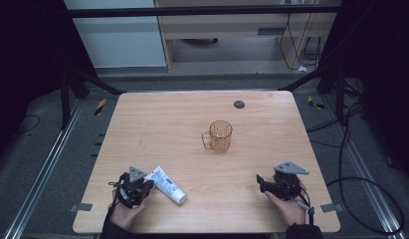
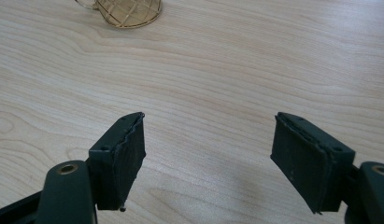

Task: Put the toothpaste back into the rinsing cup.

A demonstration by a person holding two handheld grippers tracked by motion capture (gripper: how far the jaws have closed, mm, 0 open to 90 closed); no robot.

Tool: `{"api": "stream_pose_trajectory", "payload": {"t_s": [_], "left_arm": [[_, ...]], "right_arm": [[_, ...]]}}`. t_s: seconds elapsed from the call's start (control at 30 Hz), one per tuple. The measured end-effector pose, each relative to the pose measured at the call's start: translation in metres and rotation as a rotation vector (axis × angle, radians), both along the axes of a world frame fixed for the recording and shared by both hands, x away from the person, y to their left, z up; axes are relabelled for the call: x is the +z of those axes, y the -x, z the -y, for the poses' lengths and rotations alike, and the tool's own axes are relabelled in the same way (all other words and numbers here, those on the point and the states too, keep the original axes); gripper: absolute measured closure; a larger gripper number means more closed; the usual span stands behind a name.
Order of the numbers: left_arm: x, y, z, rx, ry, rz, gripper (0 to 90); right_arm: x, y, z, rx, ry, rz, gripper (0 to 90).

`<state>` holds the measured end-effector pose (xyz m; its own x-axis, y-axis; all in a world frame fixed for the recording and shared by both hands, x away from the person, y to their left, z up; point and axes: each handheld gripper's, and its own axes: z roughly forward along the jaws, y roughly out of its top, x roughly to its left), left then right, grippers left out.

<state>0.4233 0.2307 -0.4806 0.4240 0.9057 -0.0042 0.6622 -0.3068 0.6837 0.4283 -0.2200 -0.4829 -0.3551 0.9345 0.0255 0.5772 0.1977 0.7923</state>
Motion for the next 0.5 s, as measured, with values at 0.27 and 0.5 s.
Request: {"api": "stream_pose_trajectory", "payload": {"t_s": [0.27, 0.5], "left_arm": [[-0.001, -0.006, 0.006, 0.005, -0.010, 0.002, 89.0], [-0.001, -0.013, 0.005, 0.016, 0.012, -0.002, 89.0]], "right_arm": [[0.000, -0.001, 0.000, 0.001, -0.005, -0.010, 25.5], [-0.002, -0.002, -0.001, 0.006, 0.006, -0.010, 25.5]]}}
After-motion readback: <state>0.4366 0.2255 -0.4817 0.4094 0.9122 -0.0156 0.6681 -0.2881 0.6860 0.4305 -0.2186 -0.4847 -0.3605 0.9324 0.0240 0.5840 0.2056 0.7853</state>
